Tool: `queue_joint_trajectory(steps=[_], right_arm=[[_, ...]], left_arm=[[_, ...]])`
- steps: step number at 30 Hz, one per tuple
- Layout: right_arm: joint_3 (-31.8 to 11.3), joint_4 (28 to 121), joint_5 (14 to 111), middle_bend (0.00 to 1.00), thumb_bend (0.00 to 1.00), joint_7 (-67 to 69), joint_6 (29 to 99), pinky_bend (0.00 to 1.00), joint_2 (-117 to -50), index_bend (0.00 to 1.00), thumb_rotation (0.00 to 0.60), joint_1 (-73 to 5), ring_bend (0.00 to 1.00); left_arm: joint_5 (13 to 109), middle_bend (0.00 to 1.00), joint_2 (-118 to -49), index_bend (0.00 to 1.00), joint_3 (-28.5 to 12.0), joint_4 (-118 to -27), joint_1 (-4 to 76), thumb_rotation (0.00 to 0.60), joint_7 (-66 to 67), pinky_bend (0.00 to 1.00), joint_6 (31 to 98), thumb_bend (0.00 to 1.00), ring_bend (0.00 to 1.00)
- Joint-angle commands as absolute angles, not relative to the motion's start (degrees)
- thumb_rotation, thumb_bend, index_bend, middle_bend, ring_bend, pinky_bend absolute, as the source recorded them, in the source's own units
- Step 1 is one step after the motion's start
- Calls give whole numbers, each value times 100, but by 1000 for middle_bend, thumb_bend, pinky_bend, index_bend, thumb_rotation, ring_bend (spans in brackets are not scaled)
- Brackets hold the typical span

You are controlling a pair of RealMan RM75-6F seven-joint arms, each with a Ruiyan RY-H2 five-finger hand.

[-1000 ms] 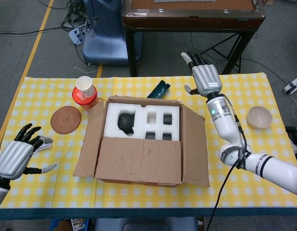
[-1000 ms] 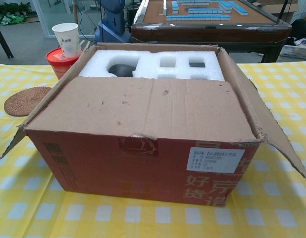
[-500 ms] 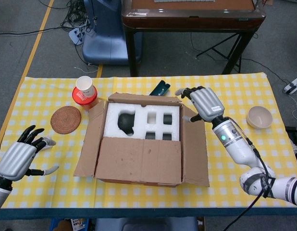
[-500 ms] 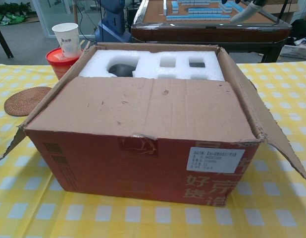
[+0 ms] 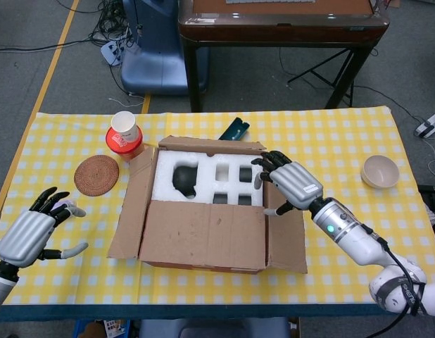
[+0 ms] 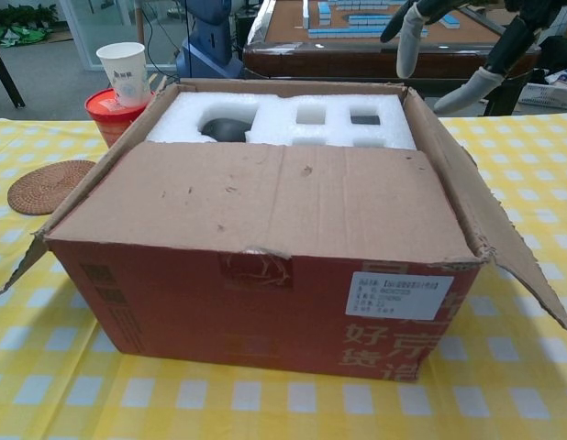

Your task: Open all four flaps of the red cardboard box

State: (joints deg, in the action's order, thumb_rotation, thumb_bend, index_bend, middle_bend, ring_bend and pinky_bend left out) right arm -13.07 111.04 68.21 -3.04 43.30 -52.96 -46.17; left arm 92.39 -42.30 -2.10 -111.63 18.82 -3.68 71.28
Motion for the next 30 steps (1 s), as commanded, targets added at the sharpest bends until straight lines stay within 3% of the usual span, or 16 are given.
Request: queue_joint_trajectory(steps=[1,16,18,23,26,30], right_arm=[[-1254,11137,6933,119,0,-323,4316,0,-5389,420,529,-4653,0],[-1032,10845,6516,118,7,-697,3980,0,-5671,434,529,-4931,0],[-1043,10821,6444,118,95,-701,3991,0,-5689,434,530,-4955,0],[-1094,10753,6481,118,581,-569,4118,0,-5734,434,530,-4921,0],[-1080,10739,6522,118,784,-516,4118,0,-5739,434,529,-4908,0],[-1056,10742,6563,120,971,-450,4047,0,-5723,434,528,-4919,0]], left_arm=[[9266,338,-4237,414,-199,-11120,1882,50,-396,0,7128,107,118],[9208,338,-4324,416,-179,-10992,1871,44,-378,0,7101,102,118],[9185,338,-4336,420,-182,-10991,1872,45,-311,0,7091,102,118],[9139,338,-4354,424,-187,-11021,1884,44,-227,0,7057,102,118],[9124,338,-4364,424,-191,-11026,1893,46,-212,0,7041,102,118],[9130,338,-4368,425,-187,-11041,1906,45,-191,0,7017,102,118]])
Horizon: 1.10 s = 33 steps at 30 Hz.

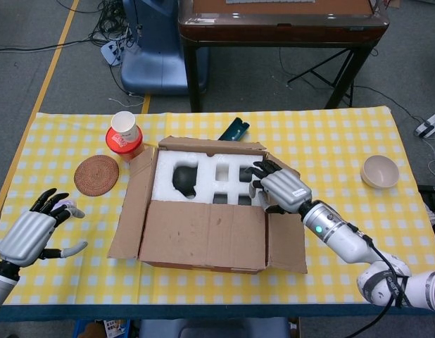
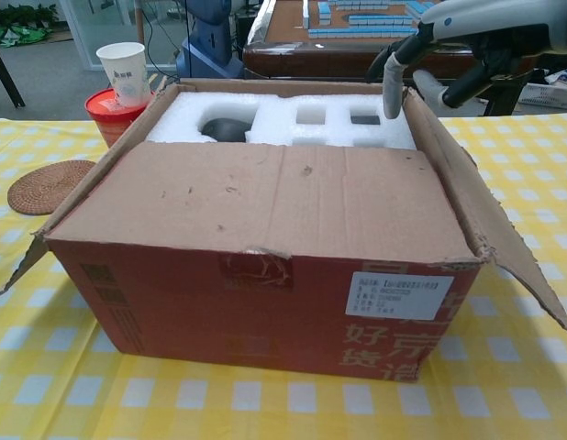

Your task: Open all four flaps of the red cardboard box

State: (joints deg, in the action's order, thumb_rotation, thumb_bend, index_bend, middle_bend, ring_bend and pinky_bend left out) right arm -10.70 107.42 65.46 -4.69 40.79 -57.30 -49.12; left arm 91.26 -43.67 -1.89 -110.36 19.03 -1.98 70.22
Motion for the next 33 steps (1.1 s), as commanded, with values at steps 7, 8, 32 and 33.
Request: queue_joint_trajectory(steps=[7,8,32,33], right_arm=[[-975,10716,6555,124,1000,-633,3916,0,-5764,434,528,-5036,0],[-970,10703,6529,124,1000,-669,3909,0,-5786,434,529,-5059,0],[-816,10798,6439,127,1000,-581,3888,0,-5797,434,528,-5067,0],[-815,10827,6494,127,1000,-534,3907,0,-5755,434,528,-5034,0]], left_arm=[[9132,338,-4390,424,-185,-11045,1914,43,-178,0,7007,102,118],[9132,338,-4391,424,-184,-11041,1913,43,-178,0,7010,102,118],[9114,338,-4414,425,-166,-10981,1916,45,-199,0,6989,102,118],[9110,338,-4411,425,-169,-10987,1921,45,-190,0,6983,102,118]])
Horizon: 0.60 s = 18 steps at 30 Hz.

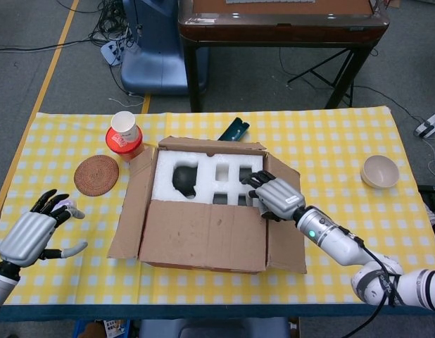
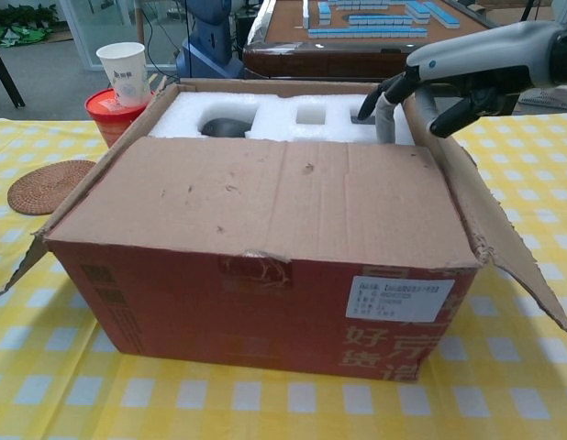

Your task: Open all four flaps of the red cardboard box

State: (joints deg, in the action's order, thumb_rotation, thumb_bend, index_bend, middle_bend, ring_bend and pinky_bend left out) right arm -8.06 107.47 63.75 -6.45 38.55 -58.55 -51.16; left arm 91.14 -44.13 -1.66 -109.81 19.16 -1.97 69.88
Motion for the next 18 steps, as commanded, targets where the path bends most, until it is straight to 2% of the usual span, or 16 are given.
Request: queue_joint_trajectory(steps=[1,18], right_arm=[[-818,10857,6550,126,1000,-478,3933,0,-5716,434,528,-4998,0],[-932,11411,8299,126,1000,1486,4787,0,-4938,434,529,-4201,0]], left_arm=[[9107,338,-4410,425,-174,-10995,1926,44,-183,0,6980,102,118],[9074,338,-4394,425,-221,-11216,2041,47,56,0,6843,102,118]])
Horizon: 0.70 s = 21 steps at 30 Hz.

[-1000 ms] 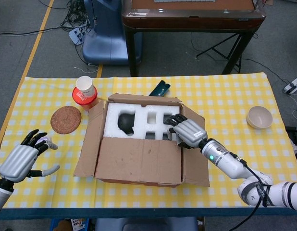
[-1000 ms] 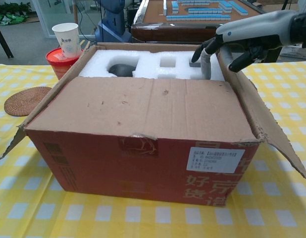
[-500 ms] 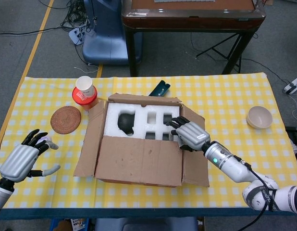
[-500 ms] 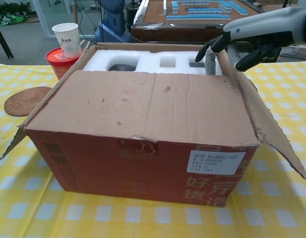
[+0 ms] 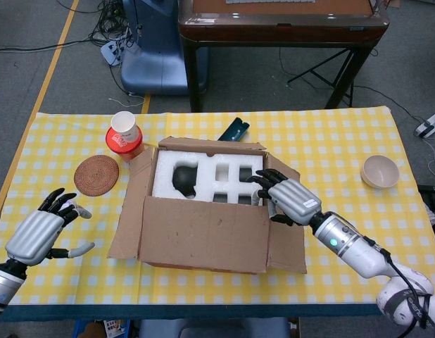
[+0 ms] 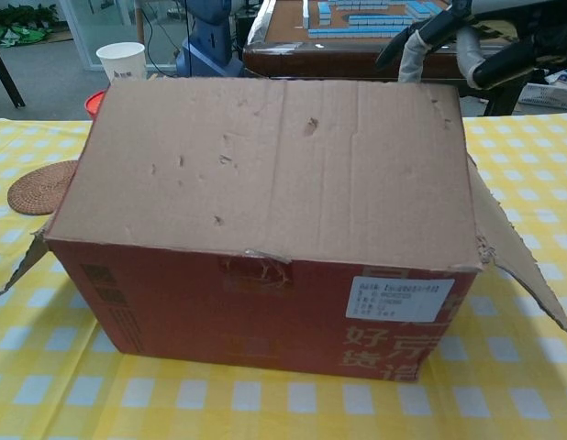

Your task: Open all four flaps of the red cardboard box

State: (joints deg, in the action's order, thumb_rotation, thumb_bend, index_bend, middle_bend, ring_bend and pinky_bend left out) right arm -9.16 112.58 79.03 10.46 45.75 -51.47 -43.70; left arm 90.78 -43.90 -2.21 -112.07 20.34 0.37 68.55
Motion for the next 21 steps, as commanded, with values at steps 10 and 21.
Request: queue_joint_trajectory(steps=[10,21], right_arm=[[-836,11682,9495,127,1000,3093,5349,0,-4403,434,529,-3976,0],[-581,11847,10367,126,1000,3905,5603,0,-4171,434,528,-4027,0]], left_arm=[[9043,338,-4367,425,-219,-11261,2028,45,121,0,6856,102,118],[9030,338,-4359,425,-192,-11232,2006,46,133,0,6848,102,118]])
